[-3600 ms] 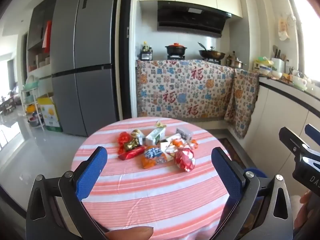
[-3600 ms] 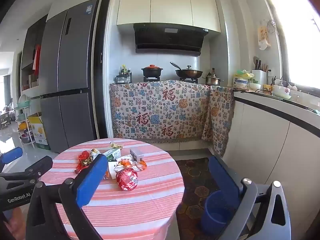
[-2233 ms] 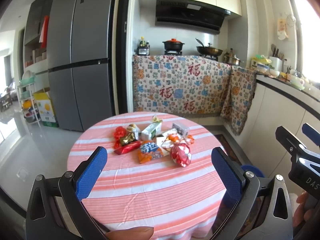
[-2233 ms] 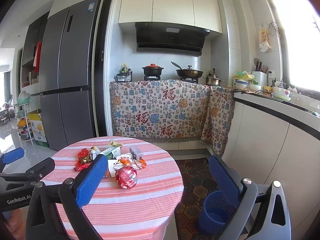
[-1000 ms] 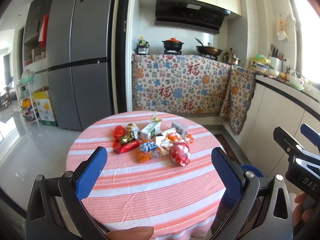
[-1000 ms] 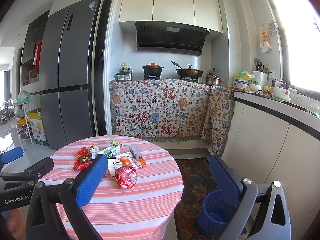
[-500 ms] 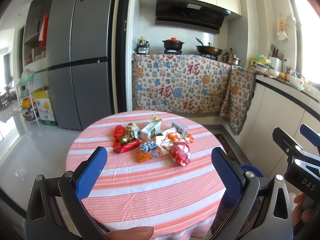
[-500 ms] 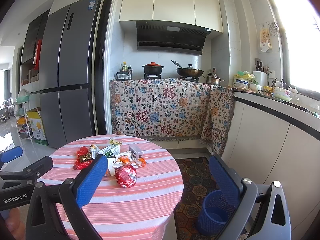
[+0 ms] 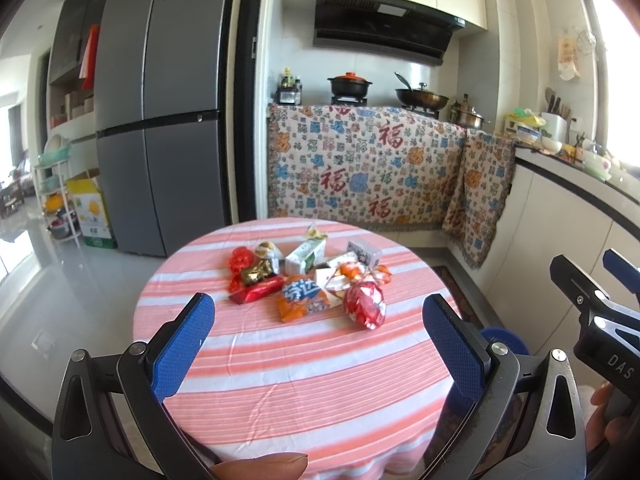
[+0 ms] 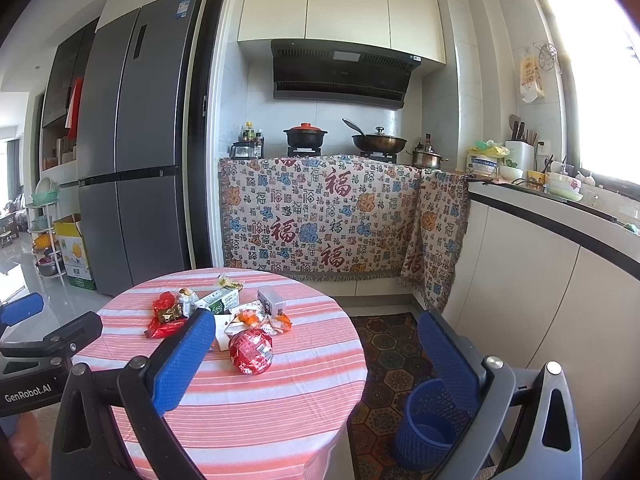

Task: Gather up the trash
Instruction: 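Move both tools toward the trash pile on the striped table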

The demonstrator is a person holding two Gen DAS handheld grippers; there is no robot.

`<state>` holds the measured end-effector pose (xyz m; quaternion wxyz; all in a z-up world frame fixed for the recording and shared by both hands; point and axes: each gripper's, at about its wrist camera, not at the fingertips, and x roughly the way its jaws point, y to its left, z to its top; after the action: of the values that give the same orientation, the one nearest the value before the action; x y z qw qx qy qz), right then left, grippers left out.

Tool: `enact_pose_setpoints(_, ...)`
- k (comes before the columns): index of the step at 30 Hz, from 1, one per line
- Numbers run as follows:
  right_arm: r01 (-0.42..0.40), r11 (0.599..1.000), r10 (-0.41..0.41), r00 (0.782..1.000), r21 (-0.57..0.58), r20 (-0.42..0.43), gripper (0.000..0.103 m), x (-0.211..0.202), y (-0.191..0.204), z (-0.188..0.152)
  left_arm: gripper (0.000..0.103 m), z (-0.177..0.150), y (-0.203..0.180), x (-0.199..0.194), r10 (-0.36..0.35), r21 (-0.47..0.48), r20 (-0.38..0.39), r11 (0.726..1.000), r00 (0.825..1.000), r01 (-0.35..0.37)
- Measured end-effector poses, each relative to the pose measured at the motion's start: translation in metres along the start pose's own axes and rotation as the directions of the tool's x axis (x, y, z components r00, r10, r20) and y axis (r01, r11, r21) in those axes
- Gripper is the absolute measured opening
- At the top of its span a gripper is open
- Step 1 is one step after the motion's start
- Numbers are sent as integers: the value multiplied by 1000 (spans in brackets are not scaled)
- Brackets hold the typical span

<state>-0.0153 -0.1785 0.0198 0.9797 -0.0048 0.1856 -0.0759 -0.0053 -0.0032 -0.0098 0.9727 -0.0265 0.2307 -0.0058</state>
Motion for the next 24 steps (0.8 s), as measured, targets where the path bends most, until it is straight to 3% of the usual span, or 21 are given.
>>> enact_pose_setpoints(17, -14, 1000, 13, 997, -13, -73, 103, 38, 7, -17, 103, -29, 42, 58, 57, -44, -124, 997, 991, -63)
enact_pose_setpoints(24, -24, 1000, 22, 991, -12, -132, 103, 71, 10, -38, 103, -50, 51, 103, 70, -46, -208, 996, 976, -81)
